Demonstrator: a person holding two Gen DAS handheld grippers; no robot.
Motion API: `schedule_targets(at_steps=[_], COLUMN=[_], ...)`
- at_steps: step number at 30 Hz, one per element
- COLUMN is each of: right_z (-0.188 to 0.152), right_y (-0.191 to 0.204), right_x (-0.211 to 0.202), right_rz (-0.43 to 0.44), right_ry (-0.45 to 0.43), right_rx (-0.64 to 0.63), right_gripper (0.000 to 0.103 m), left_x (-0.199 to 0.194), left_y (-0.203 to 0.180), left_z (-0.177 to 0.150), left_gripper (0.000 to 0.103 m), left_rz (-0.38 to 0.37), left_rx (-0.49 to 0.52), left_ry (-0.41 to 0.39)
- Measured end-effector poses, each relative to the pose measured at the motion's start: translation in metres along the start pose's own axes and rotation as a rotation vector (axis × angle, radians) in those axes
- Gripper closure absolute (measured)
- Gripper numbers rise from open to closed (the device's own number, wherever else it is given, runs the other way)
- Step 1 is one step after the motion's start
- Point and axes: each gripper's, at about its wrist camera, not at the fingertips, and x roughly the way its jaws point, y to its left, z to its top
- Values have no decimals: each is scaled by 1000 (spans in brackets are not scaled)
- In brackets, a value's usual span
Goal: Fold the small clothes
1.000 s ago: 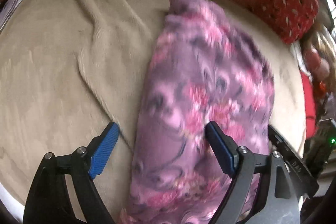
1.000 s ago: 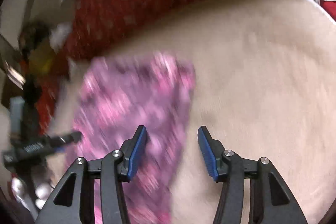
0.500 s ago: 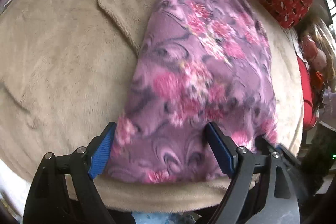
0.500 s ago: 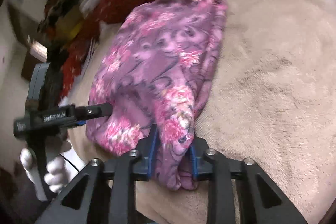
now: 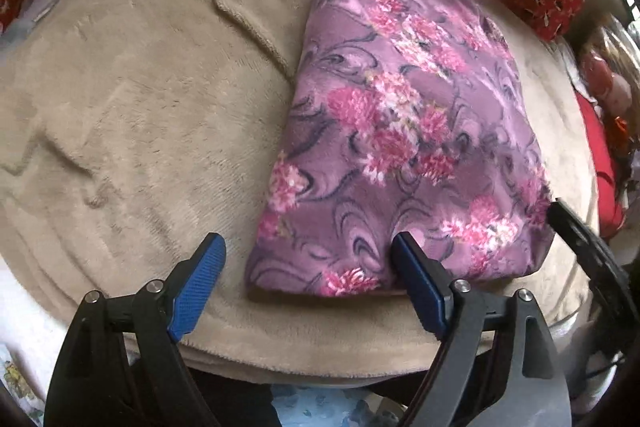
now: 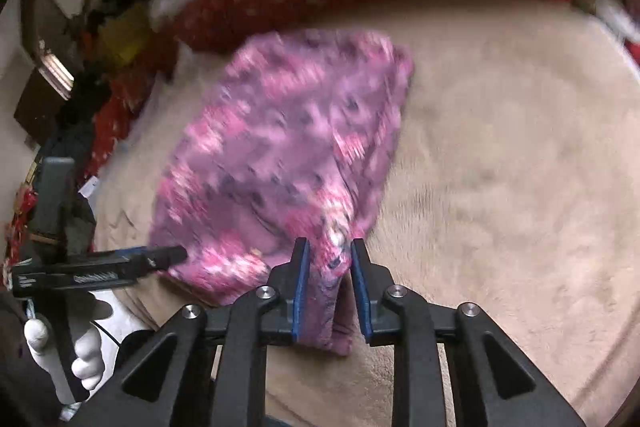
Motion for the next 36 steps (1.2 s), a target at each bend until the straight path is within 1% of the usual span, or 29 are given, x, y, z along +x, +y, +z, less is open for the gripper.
schedule_targets(at_steps=[1, 2, 3, 4, 5, 6, 8, 9, 10, 11, 12, 13, 15, 16, 17, 18, 20, 21, 24, 27, 28, 31, 32, 36], right_z=[-3, -5, -12, -19, -21, -21, -17, -16, -15, -16, -21, -26, -36, -38, -40, -41, -42, -42, -42, -46, -44, -45, -46, -48], right_y=[1, 1, -1, -4, -9, -14, -18, -21, -25, -30, -35, -39, -53, -49, -47, -44, -43, -42, -41, -37, -28, -14, -11, 1], right_x=[3, 9, 22, 32, 31, 23, 11, 6, 1, 0, 1, 6, 16, 12, 9, 7, 1, -3, -27, -51, -50, -68, -73, -84], right_rz=[-15, -27, -59, -81, -72, -56, -80, -105, -137, -197, -229, -244, -277, -287, -295, -300, -297, -288, -237, -236, -240, -271, -282, -305], right_ry=[7, 26, 83, 142, 144, 110, 76, 65, 61, 63, 72, 97, 184, 167, 166, 179, 201, 197, 145, 76, 62, -3, -20, -67], right_rx=[-12, -14, -15, -10, 1, 31, 47, 41, 33, 29, 32, 39, 53, 15, -6, -19, 2, 17, 86, 106, 105, 74, 58, 4], right_gripper=[60, 56, 53, 53, 53, 53, 52, 44, 29, 22, 13, 11, 10, 10, 11, 10, 10, 10, 10, 10, 10, 10, 10, 10], left_x=[2, 5, 5, 4, 1, -1, -6, -8, -10, -13, -18, -22, -33, -46, -52, -58, -70, -74, -85, -94, -92, -97, -86, -84], left_y=[-1, 0, 2, 5, 9, 12, 15, 16, 15, 13, 11, 9, -6, 0, -2, -5, -6, -7, -4, -3, 0, -4, -3, -5], left_z=[-1, -4, -10, -15, -23, -27, -38, -43, -48, -54, -58, -64, -80, -91, -97, -104, -116, -121, -130, -142, -137, -143, -127, -124], left_gripper=[17, 17, 17, 17, 17, 17, 17, 17, 17, 17, 17, 17, 17, 17, 17, 17, 17, 17, 17, 17, 17, 17, 17, 17], left_rz=[6, 14, 17, 16, 18, 20, 27, 36, 45, 55, 67, 79, 114, 125, 141, 154, 168, 175, 180, 170, 168, 167, 157, 147], left_rx=[-1, -9, -20, -30, -35, -38, -34, -29, -27, -24, -16, -3, 31, 40, 57, 72, 89, 98, 106, 107, 114, 138, 152, 162], left_ry=[2, 6, 6, 3, -3, -10, -30, -42, -56, -75, -99, -118, -161, -176, -200, -226, -259, -270, -292, -305, -308, -313, -310, -303])
